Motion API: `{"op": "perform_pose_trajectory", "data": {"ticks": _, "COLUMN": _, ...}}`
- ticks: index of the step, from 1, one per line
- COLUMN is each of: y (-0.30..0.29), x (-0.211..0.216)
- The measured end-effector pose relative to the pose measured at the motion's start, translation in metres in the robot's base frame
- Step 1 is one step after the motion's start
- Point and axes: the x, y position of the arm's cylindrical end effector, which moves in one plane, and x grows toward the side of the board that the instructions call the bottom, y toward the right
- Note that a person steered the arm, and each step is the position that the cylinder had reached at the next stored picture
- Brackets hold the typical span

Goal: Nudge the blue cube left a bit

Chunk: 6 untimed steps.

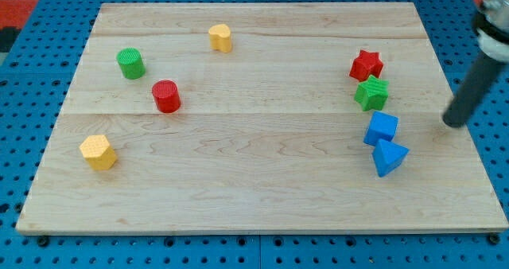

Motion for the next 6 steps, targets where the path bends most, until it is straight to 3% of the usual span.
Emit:
{"op": "perform_pose_trajectory", "data": {"ticks": 1, "y": -0.003, "x": 0.031}}
{"op": "perform_pose_trajectory", "data": {"ticks": 4, "y": -0.097, "x": -0.012}}
{"op": "perform_pose_trajectory", "data": {"ticks": 5, "y": -0.097, "x": -0.025}}
{"op": "perform_pose_trajectory", "data": {"ticks": 6, "y": -0.028, "x": -0.064}}
